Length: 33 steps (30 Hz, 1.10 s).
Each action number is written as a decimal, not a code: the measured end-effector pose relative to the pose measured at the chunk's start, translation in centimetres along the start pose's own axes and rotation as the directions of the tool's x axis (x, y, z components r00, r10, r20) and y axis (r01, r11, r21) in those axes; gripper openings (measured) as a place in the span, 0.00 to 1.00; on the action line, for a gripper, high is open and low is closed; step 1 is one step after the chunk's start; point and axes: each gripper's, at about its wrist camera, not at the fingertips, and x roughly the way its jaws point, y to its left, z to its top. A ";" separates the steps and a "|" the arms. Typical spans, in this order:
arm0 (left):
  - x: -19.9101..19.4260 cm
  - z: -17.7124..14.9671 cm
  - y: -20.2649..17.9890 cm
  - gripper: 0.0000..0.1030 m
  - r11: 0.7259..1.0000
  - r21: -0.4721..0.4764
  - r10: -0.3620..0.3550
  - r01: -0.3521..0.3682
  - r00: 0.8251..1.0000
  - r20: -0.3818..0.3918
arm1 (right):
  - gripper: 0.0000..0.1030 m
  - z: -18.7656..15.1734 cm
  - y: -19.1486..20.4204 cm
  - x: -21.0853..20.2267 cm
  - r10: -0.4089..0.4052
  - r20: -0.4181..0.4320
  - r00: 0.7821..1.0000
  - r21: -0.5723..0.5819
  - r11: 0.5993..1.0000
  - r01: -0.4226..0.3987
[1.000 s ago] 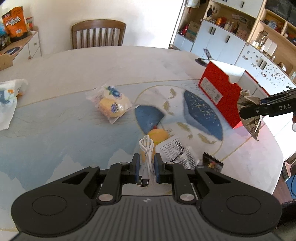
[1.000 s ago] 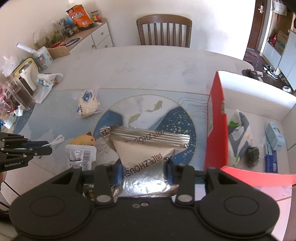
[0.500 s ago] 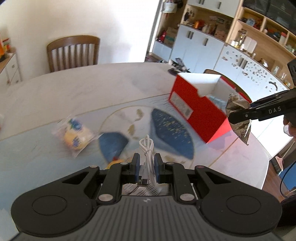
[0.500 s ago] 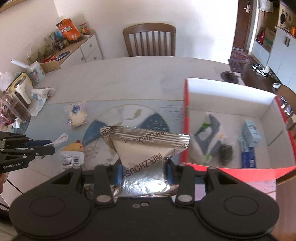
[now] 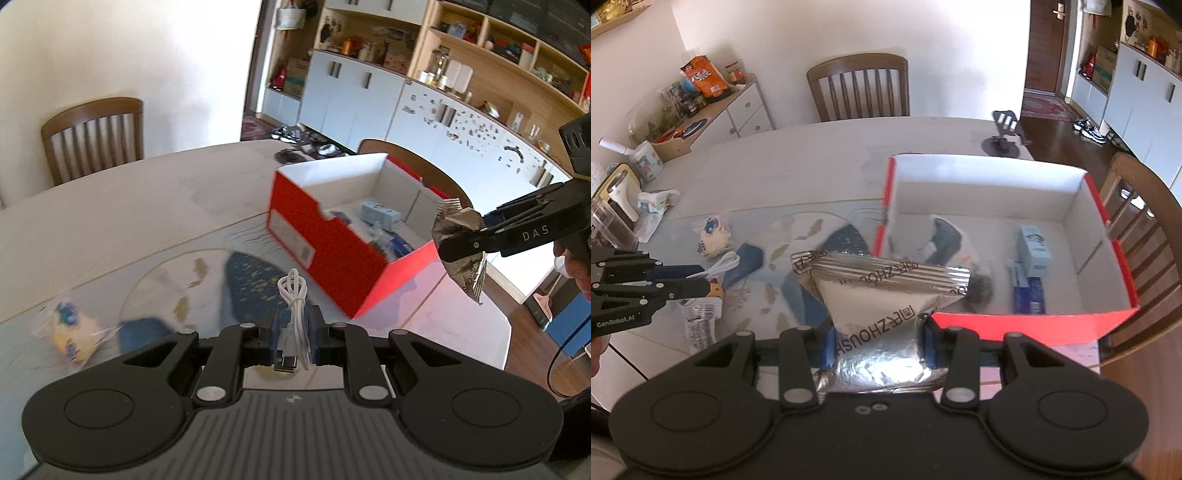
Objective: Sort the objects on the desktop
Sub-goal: 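Carry the foil packet and USB cable with both tools over the red box, then lower into the box and open left tool on the cable while right tool releases the foil packet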
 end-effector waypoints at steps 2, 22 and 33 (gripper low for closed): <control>0.6 0.5 -0.9 0.15 1.000 0.012 -0.008 0.008 1.000 -0.001 | 0.40 -0.2 -1.0 -0.4 -0.004 0.003 1.000 0.007 1.000 0.004; 6.2 7.0 -9.5 0.15 0.989 0.143 -0.052 0.048 0.998 0.025 | 0.40 2.2 -10.5 -1.9 -0.054 0.052 0.997 0.018 0.998 0.053; 9.7 10.1 -11.2 0.15 0.984 0.177 -0.038 0.034 0.999 0.024 | 0.40 4.2 -13.1 0.5 -0.063 0.035 0.997 0.005 0.998 0.063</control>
